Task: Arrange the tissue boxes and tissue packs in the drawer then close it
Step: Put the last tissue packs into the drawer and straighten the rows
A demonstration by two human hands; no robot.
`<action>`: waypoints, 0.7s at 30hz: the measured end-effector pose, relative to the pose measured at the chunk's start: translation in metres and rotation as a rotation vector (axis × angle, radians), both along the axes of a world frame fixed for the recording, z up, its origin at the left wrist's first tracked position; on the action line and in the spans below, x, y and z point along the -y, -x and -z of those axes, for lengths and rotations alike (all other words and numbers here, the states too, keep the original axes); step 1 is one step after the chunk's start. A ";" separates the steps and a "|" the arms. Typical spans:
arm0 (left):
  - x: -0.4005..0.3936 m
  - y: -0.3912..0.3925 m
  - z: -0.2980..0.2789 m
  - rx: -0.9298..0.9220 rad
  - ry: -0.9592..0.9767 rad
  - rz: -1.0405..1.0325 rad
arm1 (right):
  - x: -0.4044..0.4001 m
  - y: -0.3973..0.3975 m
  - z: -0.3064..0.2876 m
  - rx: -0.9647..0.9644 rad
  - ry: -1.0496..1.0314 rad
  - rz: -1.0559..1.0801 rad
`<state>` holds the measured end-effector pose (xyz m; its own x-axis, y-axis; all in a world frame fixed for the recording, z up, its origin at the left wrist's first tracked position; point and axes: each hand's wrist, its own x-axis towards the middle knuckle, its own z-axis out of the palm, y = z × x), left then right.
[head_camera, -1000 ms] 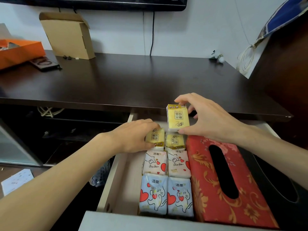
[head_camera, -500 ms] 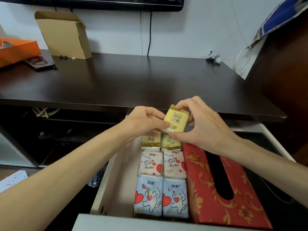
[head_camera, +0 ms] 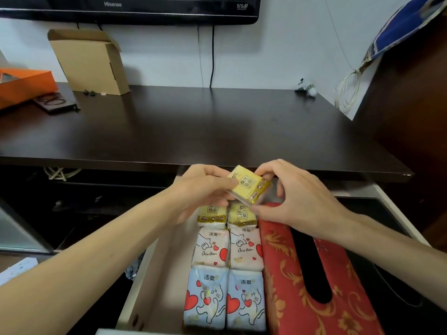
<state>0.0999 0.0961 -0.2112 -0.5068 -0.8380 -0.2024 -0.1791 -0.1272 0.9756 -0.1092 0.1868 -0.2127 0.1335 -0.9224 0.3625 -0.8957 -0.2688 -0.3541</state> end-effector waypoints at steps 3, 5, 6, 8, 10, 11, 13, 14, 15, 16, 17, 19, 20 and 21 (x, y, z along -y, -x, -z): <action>0.001 -0.006 0.003 0.014 -0.017 0.016 | -0.003 0.001 0.001 0.069 -0.119 -0.097; 0.002 -0.007 0.004 0.038 -0.028 0.053 | -0.001 0.002 -0.002 0.049 -0.168 -0.144; 0.003 -0.007 0.004 0.053 -0.024 0.071 | 0.001 0.002 -0.003 0.030 -0.190 -0.147; 0.004 -0.004 0.005 0.067 -0.001 0.109 | 0.007 0.001 -0.006 0.036 -0.254 -0.150; 0.005 0.000 0.006 0.103 0.060 0.113 | 0.012 -0.001 -0.006 0.055 -0.297 -0.139; 0.006 0.001 0.007 0.157 0.129 0.095 | 0.014 -0.002 -0.005 0.048 -0.293 -0.121; 0.010 -0.002 0.011 0.364 0.395 0.059 | 0.017 -0.002 -0.003 0.020 -0.272 -0.069; 0.011 -0.006 0.013 0.478 0.541 0.060 | 0.019 -0.003 -0.002 0.012 -0.277 -0.042; 0.012 -0.011 0.015 0.566 0.644 0.080 | 0.020 -0.004 -0.001 0.013 -0.289 -0.020; 0.012 -0.015 0.018 0.619 0.689 0.113 | 0.022 -0.006 0.000 0.014 -0.307 -0.003; 0.014 -0.020 0.021 0.661 0.704 0.163 | 0.023 -0.007 0.001 0.011 -0.325 0.008; 0.015 -0.026 0.026 0.752 0.742 0.275 | 0.027 -0.012 0.004 -0.012 -0.346 0.015; 0.015 -0.028 0.029 0.796 0.762 0.322 | 0.028 -0.015 0.005 -0.027 -0.350 0.018; 0.015 -0.029 0.031 0.819 0.772 0.350 | 0.029 -0.017 0.007 -0.043 -0.352 0.023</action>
<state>0.1286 0.0810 -0.2417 -0.6877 -0.7221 -0.0742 -0.6959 0.6267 0.3508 -0.0926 0.1583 -0.2195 0.1197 -0.9927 0.0161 -0.9162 -0.1167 -0.3835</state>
